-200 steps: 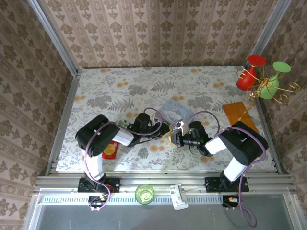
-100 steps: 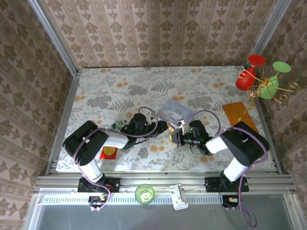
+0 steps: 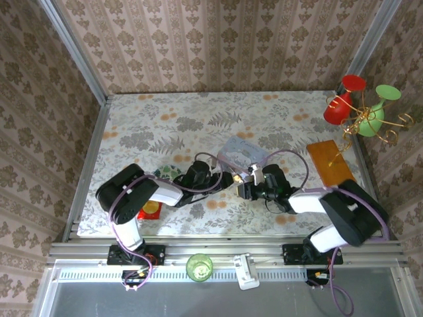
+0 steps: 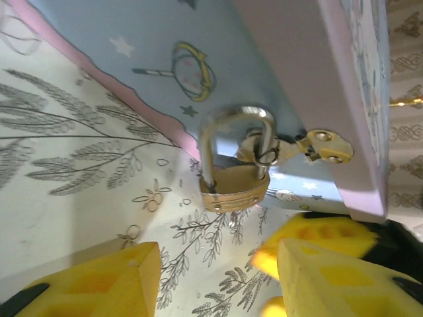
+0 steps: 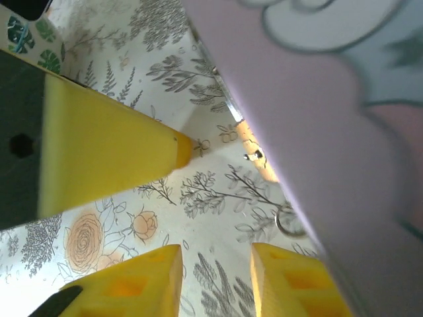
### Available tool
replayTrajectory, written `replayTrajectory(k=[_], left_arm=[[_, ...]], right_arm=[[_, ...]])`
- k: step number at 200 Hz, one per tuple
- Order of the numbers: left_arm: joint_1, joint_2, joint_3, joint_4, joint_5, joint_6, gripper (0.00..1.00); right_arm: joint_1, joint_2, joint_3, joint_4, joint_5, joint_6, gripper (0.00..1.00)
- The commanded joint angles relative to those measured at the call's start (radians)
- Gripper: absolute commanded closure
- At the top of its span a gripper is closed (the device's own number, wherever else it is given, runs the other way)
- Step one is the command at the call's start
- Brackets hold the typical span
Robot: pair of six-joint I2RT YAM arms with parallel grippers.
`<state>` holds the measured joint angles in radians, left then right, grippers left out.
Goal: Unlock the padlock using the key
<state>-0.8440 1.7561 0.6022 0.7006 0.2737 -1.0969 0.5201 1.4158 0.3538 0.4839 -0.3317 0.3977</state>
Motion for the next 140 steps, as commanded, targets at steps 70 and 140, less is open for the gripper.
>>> replayTrajectory(k=[70, 140], left_arm=[[-0.003, -0.052, 0.037, -0.045, -0.056, 0.063, 0.51], [-0.122, 0.104, 0.040, 0.134, -0.225, 0.014, 0.49]], right_arm=[[-0.025, -0.085, 0.068, -0.199, 0.105, -0.024, 0.63], [-0.025, -0.108, 0.080, -0.229, 0.194, 0.050, 0.68]])
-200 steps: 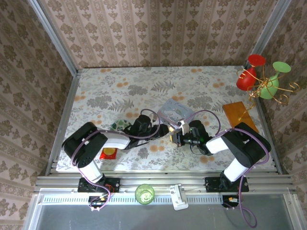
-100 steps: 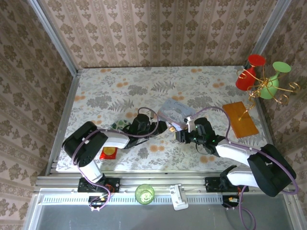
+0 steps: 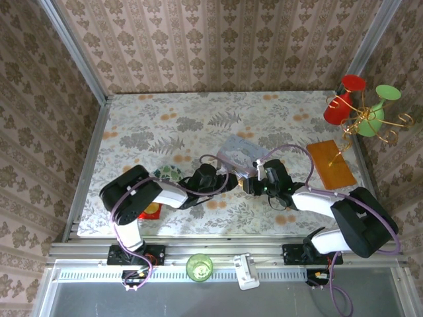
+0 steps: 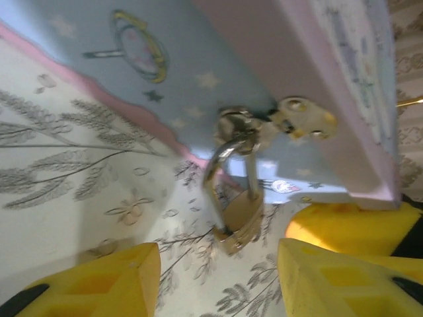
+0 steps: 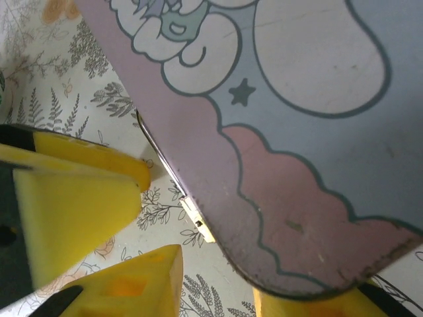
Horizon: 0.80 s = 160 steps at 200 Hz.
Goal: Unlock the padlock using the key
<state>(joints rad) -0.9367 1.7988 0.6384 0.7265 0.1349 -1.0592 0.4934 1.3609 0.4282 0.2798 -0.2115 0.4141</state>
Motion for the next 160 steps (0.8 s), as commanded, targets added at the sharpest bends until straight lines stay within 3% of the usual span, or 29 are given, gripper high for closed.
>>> replayTrajectory(k=[1, 36, 76, 124, 146, 160], left_arm=[[-0.030, 0.063, 0.004, 0.111, -0.088, -0.024, 0.49], [-0.050, 0.180, 0.062, 0.231, -0.068, -0.072, 0.49], [-0.069, 0.319, 0.062, 0.421, -0.073, -0.189, 0.55], [-0.132, 0.284, 0.134, 0.077, -0.118, -0.221, 0.58], [-0.129, 0.305, 0.133, 0.095, -0.117, -0.246, 0.65], [-0.126, 0.311, 0.139, 0.097, -0.107, -0.244, 0.66]], right_arm=[[0.001, -0.053, 0.004, -0.026, 0.074, 0.035, 0.68], [-0.038, -0.093, -0.065, 0.017, 0.070, 0.091, 0.68], [-0.093, -0.082, -0.102, 0.059, 0.060, 0.143, 0.70], [-0.101, 0.069, -0.082, 0.136, 0.043, 0.162, 0.87], [-0.105, 0.133, -0.072, 0.180, 0.042, 0.189, 0.88], [-0.103, 0.184, -0.073, 0.256, -0.032, 0.198, 0.89]])
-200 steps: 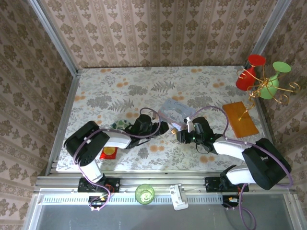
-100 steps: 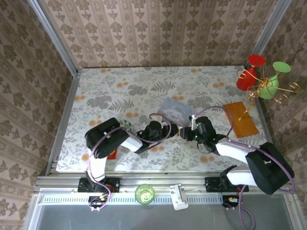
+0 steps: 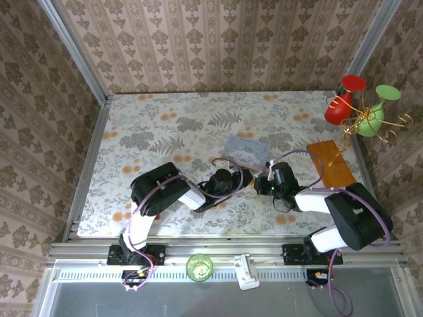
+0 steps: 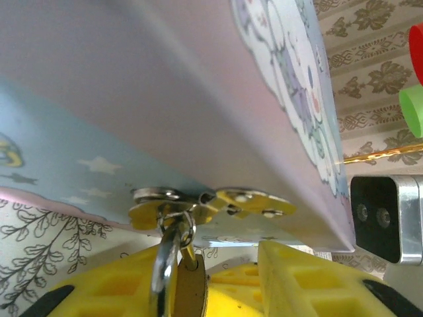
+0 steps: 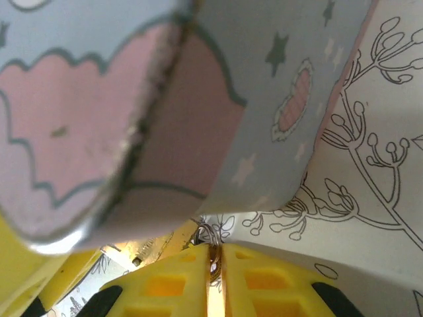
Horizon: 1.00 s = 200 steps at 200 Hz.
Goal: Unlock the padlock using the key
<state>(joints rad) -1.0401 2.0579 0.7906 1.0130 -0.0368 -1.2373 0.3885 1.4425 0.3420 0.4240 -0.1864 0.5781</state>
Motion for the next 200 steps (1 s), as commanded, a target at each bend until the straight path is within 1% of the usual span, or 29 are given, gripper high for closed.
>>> replayTrajectory(k=[1, 16, 34, 43, 61, 90, 118, 145, 161, 171, 177, 200], left_arm=[[-0.023, 0.053, -0.011, -0.190, 0.065, -0.066, 0.66], [-0.021, 0.059, -0.003, -0.192, 0.075, -0.059, 0.65], [-0.018, 0.059, 0.010, -0.221, 0.079, -0.039, 0.59], [-0.020, 0.059, 0.019, -0.231, 0.081, -0.026, 0.58], [-0.018, 0.065, 0.038, -0.250, 0.086, -0.006, 0.58], [-0.018, 0.069, 0.032, -0.235, 0.081, -0.013, 0.58], [-0.013, 0.062, 0.008, -0.226, 0.075, -0.020, 0.59], [-0.008, 0.065, -0.005, -0.215, 0.074, -0.026, 0.62], [0.001, 0.059, -0.022, -0.204, 0.068, -0.020, 0.72], [0.011, 0.052, -0.034, -0.210, 0.065, -0.011, 0.80], [0.016, 0.047, -0.041, -0.209, 0.066, -0.002, 0.83], [0.026, 0.017, -0.050, -0.234, 0.069, 0.023, 0.83]], right_arm=[[0.002, 0.106, 0.013, 0.115, -0.063, 0.034, 0.89], [0.011, 0.128, 0.014, 0.136, -0.117, 0.043, 0.91], [0.016, 0.120, -0.007, 0.147, -0.175, 0.060, 0.92], [0.016, 0.122, -0.006, 0.141, -0.212, 0.059, 0.92], [0.018, 0.141, -0.009, 0.180, -0.276, 0.057, 0.92], [0.019, 0.157, -0.002, 0.219, -0.343, 0.076, 0.92], [0.029, 0.132, -0.021, 0.234, -0.383, 0.104, 0.90], [0.045, 0.087, -0.031, 0.206, -0.413, 0.113, 0.89], [0.070, 0.037, -0.026, 0.121, -0.389, 0.099, 0.88], [0.073, 0.001, -0.021, 0.064, -0.384, 0.081, 0.88], [0.072, -0.025, -0.023, 0.036, -0.374, 0.072, 0.88], [0.067, -0.143, 0.000, -0.135, -0.295, 0.024, 0.86]])
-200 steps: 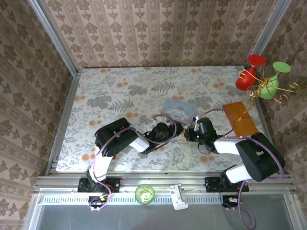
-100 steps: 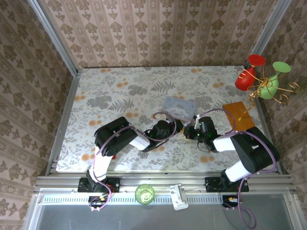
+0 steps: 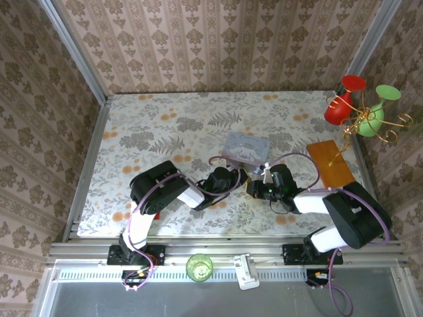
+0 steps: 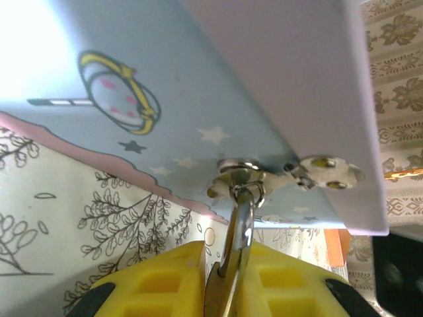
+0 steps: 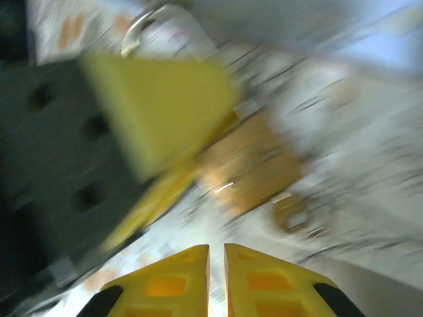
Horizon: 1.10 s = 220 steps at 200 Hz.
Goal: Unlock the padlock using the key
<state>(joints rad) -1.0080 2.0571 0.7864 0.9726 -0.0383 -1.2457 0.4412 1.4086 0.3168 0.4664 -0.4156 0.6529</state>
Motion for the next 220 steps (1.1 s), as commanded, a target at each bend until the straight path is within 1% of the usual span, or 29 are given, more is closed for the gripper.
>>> replayTrajectory(k=[1, 13, 26, 35, 48, 64, 90, 118, 128, 138, 148, 171, 182, 189, 208, 220], left_arm=[[-0.006, 0.017, -0.046, -0.195, 0.071, 0.032, 0.83], [-0.008, 0.007, -0.040, -0.201, 0.075, 0.051, 0.84], [-0.009, 0.010, -0.029, -0.212, 0.083, 0.059, 0.85], [-0.009, 0.017, -0.027, -0.201, 0.088, 0.056, 0.87], [-0.007, 0.025, -0.029, -0.177, 0.099, 0.050, 0.90], [0.000, 0.022, -0.027, -0.170, 0.113, 0.035, 0.90], [0.003, -0.028, -0.028, -0.190, 0.128, 0.032, 0.92], [0.028, -0.057, -0.043, -0.164, 0.172, 0.014, 0.96], [0.036, -0.057, -0.047, -0.155, 0.187, 0.011, 0.97], [0.038, -0.054, -0.051, -0.148, 0.193, 0.012, 0.97], [0.038, -0.045, -0.059, -0.116, 0.198, 0.000, 0.97], [0.042, -0.011, -0.068, -0.030, 0.222, -0.047, 0.97], [0.042, 0.005, -0.069, 0.006, 0.233, -0.066, 0.98], [0.042, 0.010, -0.069, 0.016, 0.238, -0.070, 0.99], [0.037, 0.010, -0.071, 0.026, 0.238, -0.075, 0.99], [0.035, 0.001, -0.074, 0.034, 0.240, -0.080, 0.97]], right_arm=[[0.014, -0.114, 0.028, -0.185, -0.064, -0.055, 0.85], [0.006, -0.145, 0.041, -0.239, -0.025, -0.082, 0.83], [-0.022, -0.163, 0.049, -0.285, 0.018, -0.083, 0.84], [-0.047, -0.175, 0.051, -0.321, 0.081, -0.072, 0.83], [-0.059, -0.201, 0.056, -0.369, 0.189, -0.069, 0.78], [-0.045, -0.224, 0.057, -0.394, 0.271, -0.103, 0.73], [0.028, -0.219, 0.081, -0.412, 0.413, -0.145, 0.67], [0.024, -0.139, 0.109, -0.357, 0.386, -0.197, 0.64], [0.019, -0.109, 0.106, -0.292, 0.362, -0.204, 0.64], [-0.005, -0.078, 0.095, -0.214, 0.330, -0.179, 0.65], [-0.031, -0.037, 0.107, -0.182, 0.298, -0.154, 0.68], [-0.030, 0.048, 0.129, -0.151, 0.318, -0.128, 0.84], [-0.024, 0.061, 0.124, -0.149, 0.364, -0.120, 0.86], [-0.023, 0.070, 0.122, -0.143, 0.371, -0.126, 0.86], [-0.014, 0.128, 0.137, -0.121, 0.319, -0.136, 0.87], [0.006, 0.156, 0.133, -0.090, 0.294, -0.133, 0.88]])
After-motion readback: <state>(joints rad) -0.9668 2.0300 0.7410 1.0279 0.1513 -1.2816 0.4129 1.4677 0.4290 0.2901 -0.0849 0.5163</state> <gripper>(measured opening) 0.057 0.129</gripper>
